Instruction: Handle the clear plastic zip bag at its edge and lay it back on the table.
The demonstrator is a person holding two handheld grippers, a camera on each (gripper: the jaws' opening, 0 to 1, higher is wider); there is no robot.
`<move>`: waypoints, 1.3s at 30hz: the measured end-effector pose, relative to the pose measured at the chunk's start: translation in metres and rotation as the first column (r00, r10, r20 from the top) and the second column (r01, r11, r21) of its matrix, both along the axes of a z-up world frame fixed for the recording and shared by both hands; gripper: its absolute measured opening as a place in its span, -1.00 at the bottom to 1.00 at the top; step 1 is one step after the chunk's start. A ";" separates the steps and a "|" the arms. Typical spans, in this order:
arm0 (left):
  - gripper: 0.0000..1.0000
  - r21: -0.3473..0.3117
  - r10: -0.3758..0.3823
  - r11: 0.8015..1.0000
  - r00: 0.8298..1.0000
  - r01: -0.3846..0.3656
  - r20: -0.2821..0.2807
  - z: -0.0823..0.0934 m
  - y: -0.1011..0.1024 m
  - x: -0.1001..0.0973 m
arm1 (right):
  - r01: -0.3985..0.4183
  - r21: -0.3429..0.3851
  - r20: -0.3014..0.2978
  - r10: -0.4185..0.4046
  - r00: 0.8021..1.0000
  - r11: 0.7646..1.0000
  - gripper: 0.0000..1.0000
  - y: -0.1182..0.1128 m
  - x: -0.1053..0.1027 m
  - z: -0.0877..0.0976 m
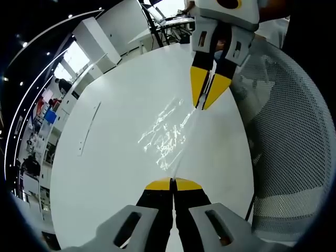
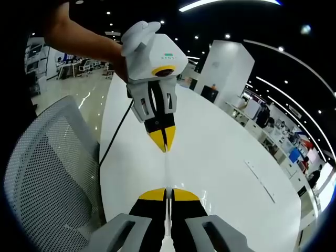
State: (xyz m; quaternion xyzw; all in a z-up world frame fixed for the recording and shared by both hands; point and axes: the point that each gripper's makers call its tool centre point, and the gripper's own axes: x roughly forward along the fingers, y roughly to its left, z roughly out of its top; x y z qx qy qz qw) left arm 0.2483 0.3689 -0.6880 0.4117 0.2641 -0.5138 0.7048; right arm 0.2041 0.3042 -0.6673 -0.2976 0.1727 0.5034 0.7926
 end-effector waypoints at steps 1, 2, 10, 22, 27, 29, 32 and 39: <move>-1.00 0.000 0.000 1.000 1.000 0.000 0.000 0.000 0.000 0.000 | 0.000 0.000 0.000 0.000 1.000 1.000 -1.00 0.000 0.000 0.000; -1.00 0.000 0.001 1.000 1.000 -0.001 0.000 0.000 0.000 0.000 | 0.000 0.000 0.000 0.000 1.000 1.000 -1.00 0.000 0.000 0.000; -1.00 -0.001 0.003 1.000 1.000 -0.003 0.002 0.001 0.001 0.001 | 0.001 0.001 0.003 -0.001 1.000 1.000 -1.00 0.001 0.000 0.001; -1.00 -0.006 0.011 1.000 1.000 -0.011 0.006 0.002 0.002 0.001 | 0.000 -0.001 0.007 0.000 1.000 1.000 -1.00 0.001 0.001 0.002; -1.00 -0.005 0.015 1.000 1.000 -0.015 0.004 0.002 0.004 0.001 | -0.009 -0.003 0.005 0.010 1.000 1.000 -1.00 0.003 0.000 0.002; -1.00 -0.007 0.022 1.000 1.000 -0.022 0.003 0.002 0.005 0.002 | -0.010 -0.004 0.004 0.010 1.000 1.000 -1.00 0.004 0.000 0.002; -1.00 -0.012 0.031 0.999 1.000 -0.031 0.002 0.002 0.005 0.003 | -0.010 -0.003 0.005 0.010 1.000 1.000 -1.00 0.004 -0.001 0.002; -1.00 -0.017 0.035 0.999 0.999 -0.035 0.005 0.003 0.005 0.003 | -0.005 0.000 0.005 0.005 1.000 1.000 -1.00 0.003 0.000 0.003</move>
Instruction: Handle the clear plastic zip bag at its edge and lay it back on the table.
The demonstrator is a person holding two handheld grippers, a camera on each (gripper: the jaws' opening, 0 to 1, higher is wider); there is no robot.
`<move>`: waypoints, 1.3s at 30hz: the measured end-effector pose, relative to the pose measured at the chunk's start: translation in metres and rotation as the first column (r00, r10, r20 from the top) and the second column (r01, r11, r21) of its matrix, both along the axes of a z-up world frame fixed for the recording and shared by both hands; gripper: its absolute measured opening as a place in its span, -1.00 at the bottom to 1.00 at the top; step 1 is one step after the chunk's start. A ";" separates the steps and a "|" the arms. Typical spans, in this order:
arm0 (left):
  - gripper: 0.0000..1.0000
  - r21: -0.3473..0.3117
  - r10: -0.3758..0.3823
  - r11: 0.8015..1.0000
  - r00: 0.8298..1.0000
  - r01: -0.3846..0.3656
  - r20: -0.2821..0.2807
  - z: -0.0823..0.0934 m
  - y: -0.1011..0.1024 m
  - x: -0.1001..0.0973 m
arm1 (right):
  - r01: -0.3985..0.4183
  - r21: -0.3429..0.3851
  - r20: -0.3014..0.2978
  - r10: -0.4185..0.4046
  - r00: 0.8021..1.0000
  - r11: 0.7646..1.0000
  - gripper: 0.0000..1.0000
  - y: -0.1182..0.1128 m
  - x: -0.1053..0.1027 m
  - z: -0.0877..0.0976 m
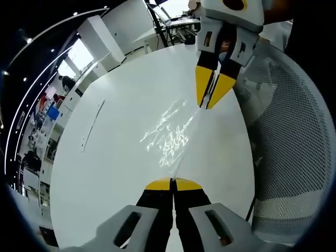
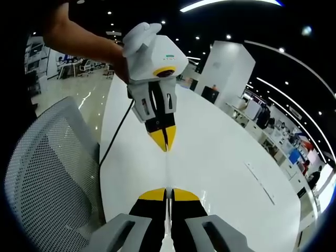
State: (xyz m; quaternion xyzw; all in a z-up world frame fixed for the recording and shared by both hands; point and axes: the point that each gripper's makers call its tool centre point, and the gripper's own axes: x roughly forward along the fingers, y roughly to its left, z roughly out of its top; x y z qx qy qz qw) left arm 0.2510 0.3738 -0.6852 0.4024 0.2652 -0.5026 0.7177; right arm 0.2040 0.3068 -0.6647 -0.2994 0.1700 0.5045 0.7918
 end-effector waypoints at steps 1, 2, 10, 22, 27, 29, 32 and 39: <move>-1.00 0.000 -0.001 1.000 1.000 0.001 0.000 0.000 0.000 0.000 | 0.001 0.000 0.000 -0.001 1.000 1.000 -1.00 0.000 0.000 0.000; -1.00 0.001 -0.002 1.000 1.000 0.002 0.000 0.000 0.000 0.000 | 0.001 0.000 0.000 -0.001 1.000 1.000 -1.00 0.000 0.000 0.000; -1.00 0.001 -0.006 1.000 1.000 0.006 0.001 0.000 0.001 0.000 | 0.004 0.001 -0.001 -0.004 1.000 1.000 -1.00 -0.002 0.000 0.000; -1.00 0.004 -0.016 1.000 1.000 0.016 0.009 0.000 0.002 0.000 | 0.007 0.003 -0.003 -0.007 1.000 1.000 -1.00 -0.002 0.001 0.000; -1.00 0.006 -0.025 1.000 1.000 0.025 0.015 0.000 0.002 0.000 | 0.008 0.005 -0.003 -0.008 1.000 1.000 -1.00 -0.003 0.001 0.000; -1.00 0.006 -0.029 1.000 0.999 0.028 0.016 0.000 0.002 0.000 | 0.010 0.006 -0.004 -0.010 1.000 1.000 -1.00 -0.003 0.002 0.000; -1.00 0.006 -0.033 0.999 0.999 0.032 0.021 0.001 0.001 0.000 | 0.012 0.008 -0.005 -0.012 1.000 1.000 -1.00 -0.004 0.002 0.000; -1.00 0.007 -0.033 0.999 0.999 0.033 0.024 0.002 0.001 0.000 | 0.016 0.012 -0.004 -0.016 1.000 1.000 -1.00 -0.005 0.003 0.001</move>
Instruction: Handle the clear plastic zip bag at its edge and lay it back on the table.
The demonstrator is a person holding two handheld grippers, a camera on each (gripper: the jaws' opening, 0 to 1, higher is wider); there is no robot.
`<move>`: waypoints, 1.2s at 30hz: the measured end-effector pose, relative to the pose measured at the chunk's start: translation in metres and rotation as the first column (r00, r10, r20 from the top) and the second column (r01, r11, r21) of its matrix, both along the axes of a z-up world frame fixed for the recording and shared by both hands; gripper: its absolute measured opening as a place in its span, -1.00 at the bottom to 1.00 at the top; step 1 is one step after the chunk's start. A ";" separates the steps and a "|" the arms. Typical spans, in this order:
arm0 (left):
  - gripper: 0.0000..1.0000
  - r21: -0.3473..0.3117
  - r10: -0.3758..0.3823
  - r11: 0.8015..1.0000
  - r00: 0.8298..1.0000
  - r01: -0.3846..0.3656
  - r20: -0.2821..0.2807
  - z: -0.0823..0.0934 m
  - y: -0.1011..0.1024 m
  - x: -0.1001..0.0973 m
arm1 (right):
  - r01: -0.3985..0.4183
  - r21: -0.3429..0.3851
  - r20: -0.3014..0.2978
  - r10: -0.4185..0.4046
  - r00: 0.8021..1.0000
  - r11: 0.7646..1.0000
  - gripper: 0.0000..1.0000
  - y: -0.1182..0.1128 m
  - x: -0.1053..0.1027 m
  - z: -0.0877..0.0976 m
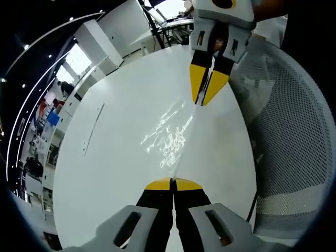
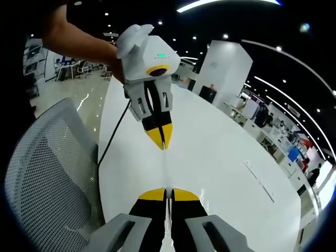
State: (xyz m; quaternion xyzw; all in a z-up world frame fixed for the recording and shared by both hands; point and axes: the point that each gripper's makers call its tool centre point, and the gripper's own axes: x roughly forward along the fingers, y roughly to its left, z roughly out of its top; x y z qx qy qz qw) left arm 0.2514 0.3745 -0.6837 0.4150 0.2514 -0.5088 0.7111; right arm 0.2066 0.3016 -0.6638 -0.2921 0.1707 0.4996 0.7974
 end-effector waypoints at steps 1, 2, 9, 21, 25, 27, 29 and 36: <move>-1.00 0.000 0.001 1.000 1.000 -0.001 -0.001 0.000 0.000 0.000 | 0.001 0.000 0.001 -0.001 1.000 1.000 -1.00 0.000 0.000 0.000; -1.00 0.000 0.002 1.000 1.000 -0.002 0.000 0.000 0.000 0.000 | 0.001 0.000 0.001 -0.001 1.000 1.000 -1.00 0.000 0.000 0.000; -1.00 -0.001 0.008 1.000 1.000 -0.008 0.002 0.002 0.000 0.001 | 0.007 0.004 0.001 -0.007 1.000 1.000 -1.00 -0.001 0.001 0.001; -1.00 -0.004 0.017 1.000 1.000 -0.017 0.001 0.002 0.003 0.003 | 0.003 0.004 0.002 -0.003 1.000 1.000 -1.00 -0.001 0.001 0.002; -1.00 -0.002 0.020 1.000 1.000 -0.020 0.001 0.001 0.005 0.003 | 0.001 0.003 0.000 -0.001 1.000 1.000 -1.00 -0.001 0.001 0.002; -1.00 -0.002 0.022 1.000 1.000 -0.022 0.000 0.001 0.005 0.003 | 0.001 0.003 0.001 -0.001 1.000 1.000 -1.00 -0.001 0.001 0.002; -1.00 -0.003 0.024 1.000 1.000 -0.024 0.000 0.000 0.005 0.003 | 0.001 0.002 0.000 -0.001 1.000 1.000 -1.00 -0.001 0.000 0.001; -1.00 -0.005 0.028 1.000 1.000 -0.028 0.000 0.001 0.006 0.003 | 0.005 0.004 0.001 -0.005 1.000 1.000 -1.00 -0.003 0.000 0.001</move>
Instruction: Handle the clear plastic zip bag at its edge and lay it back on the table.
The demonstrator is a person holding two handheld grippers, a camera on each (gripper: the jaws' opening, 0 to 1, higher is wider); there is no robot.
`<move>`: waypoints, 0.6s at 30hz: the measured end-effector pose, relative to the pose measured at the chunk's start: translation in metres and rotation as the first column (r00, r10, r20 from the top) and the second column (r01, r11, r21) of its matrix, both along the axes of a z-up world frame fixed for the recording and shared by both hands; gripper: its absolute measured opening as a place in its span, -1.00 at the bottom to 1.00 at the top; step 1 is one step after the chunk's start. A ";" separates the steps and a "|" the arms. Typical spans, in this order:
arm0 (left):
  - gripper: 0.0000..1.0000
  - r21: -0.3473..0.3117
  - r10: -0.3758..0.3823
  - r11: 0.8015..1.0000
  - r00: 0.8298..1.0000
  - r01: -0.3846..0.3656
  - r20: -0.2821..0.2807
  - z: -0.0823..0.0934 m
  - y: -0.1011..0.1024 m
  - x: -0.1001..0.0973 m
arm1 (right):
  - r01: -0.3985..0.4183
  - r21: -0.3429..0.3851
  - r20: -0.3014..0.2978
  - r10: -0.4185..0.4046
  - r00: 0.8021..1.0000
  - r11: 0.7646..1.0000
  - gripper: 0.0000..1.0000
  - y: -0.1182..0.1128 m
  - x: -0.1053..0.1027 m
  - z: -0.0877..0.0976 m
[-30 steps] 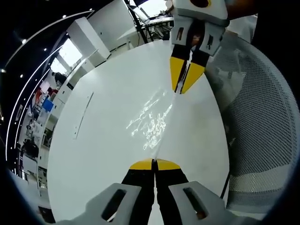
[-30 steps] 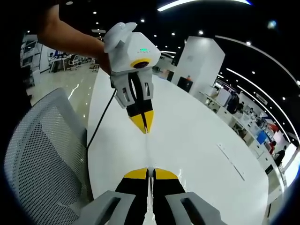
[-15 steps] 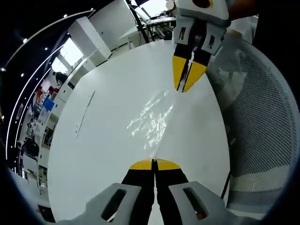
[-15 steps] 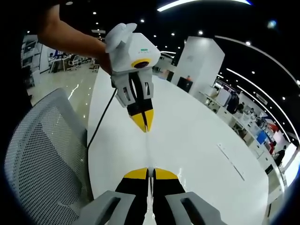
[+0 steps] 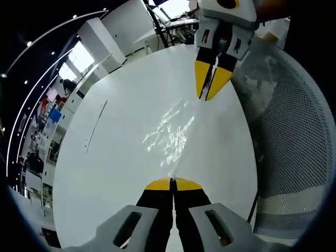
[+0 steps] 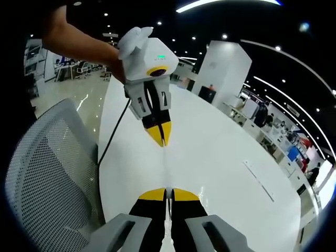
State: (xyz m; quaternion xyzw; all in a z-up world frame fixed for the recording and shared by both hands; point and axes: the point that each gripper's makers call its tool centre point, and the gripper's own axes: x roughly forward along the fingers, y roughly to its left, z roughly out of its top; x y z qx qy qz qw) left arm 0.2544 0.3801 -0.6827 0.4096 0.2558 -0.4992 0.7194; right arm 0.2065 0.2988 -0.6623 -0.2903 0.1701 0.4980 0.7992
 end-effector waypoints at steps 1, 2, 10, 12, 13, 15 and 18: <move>-1.00 0.000 0.001 1.000 1.000 -0.001 0.000 0.000 0.000 0.000 | 0.001 0.000 0.000 -0.001 1.000 1.000 -1.00 0.000 0.000 0.000; -1.00 0.000 0.000 1.000 1.000 0.000 0.000 0.000 0.000 0.000 | 0.001 0.000 0.000 -0.001 1.000 1.000 -1.00 0.000 0.000 0.000; -1.00 -0.001 0.003 1.000 1.000 -0.003 0.001 0.000 0.000 0.001 | 0.005 0.001 0.000 -0.005 1.000 1.000 -1.00 -0.002 0.000 0.001; -1.00 -0.001 0.003 1.000 1.000 -0.003 0.003 0.000 0.000 0.001 | 0.006 0.001 0.002 -0.006 1.000 1.000 -1.00 -0.002 0.000 0.001; -1.00 0.000 0.002 1.000 1.000 -0.002 0.003 0.001 0.000 0.001 | 0.007 0.001 0.001 -0.007 1.000 1.000 -1.00 -0.002 0.000 0.001; -1.00 0.000 0.002 1.000 1.000 -0.002 0.004 0.001 0.000 0.001 | 0.007 0.001 0.003 -0.007 1.000 1.000 -1.00 -0.003 0.000 0.001; -1.00 0.001 0.003 1.000 1.000 -0.003 0.004 0.001 0.000 0.001 | 0.011 0.003 0.002 -0.011 1.000 1.000 -1.00 -0.004 0.000 0.001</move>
